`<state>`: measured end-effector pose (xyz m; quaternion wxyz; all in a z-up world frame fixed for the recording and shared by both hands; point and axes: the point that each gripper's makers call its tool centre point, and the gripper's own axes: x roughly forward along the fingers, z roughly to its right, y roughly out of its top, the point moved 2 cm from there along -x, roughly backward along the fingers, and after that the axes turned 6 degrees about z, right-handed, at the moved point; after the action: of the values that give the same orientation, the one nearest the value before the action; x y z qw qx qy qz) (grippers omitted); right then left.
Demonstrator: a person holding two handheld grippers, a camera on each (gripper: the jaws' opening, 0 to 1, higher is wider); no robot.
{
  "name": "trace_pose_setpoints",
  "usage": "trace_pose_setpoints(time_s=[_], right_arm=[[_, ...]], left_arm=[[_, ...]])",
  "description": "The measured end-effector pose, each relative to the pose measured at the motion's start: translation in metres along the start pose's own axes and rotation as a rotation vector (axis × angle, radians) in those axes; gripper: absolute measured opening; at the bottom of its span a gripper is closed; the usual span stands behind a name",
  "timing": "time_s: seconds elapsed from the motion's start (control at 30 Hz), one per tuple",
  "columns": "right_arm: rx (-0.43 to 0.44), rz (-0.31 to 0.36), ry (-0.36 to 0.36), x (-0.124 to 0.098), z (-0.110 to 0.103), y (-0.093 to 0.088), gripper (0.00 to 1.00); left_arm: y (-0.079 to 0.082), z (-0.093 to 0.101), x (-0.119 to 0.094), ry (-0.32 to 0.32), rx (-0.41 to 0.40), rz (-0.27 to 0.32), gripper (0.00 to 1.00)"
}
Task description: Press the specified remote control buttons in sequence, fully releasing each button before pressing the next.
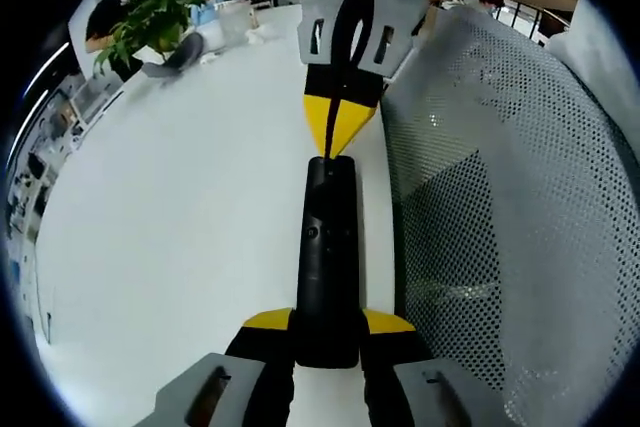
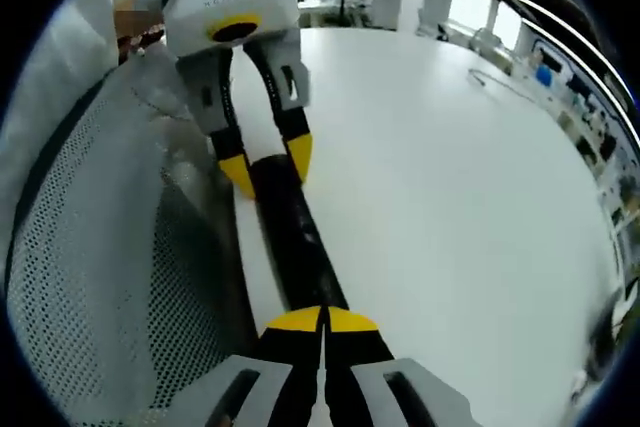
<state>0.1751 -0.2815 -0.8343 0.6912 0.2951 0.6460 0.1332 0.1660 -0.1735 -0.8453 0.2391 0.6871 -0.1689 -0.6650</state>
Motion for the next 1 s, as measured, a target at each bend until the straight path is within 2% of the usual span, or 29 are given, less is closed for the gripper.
trace_pose_setpoints(time_s=[0.13,0.3,0.8,1.0], right_arm=[[-0.030,-0.013,0.009,-0.001,0.000,-0.001,0.00],[-0.108,-0.040,0.025,-0.002,-0.005,-0.001,0.00],[-0.198,-0.067,0.054,-0.001,-0.010,0.000,0.00],[-0.255,-0.100,0.058,0.001,-0.011,0.000,0.00]], left_arm=[[0.000,0.000,0.000,-0.002,-0.001,-0.001,0.24],[0.000,0.000,0.000,-0.011,0.006,-0.008,0.24],[0.000,-0.001,0.000,-0.027,0.020,-0.021,0.24],[-0.001,-0.001,0.000,-0.030,0.022,-0.022,0.24]])
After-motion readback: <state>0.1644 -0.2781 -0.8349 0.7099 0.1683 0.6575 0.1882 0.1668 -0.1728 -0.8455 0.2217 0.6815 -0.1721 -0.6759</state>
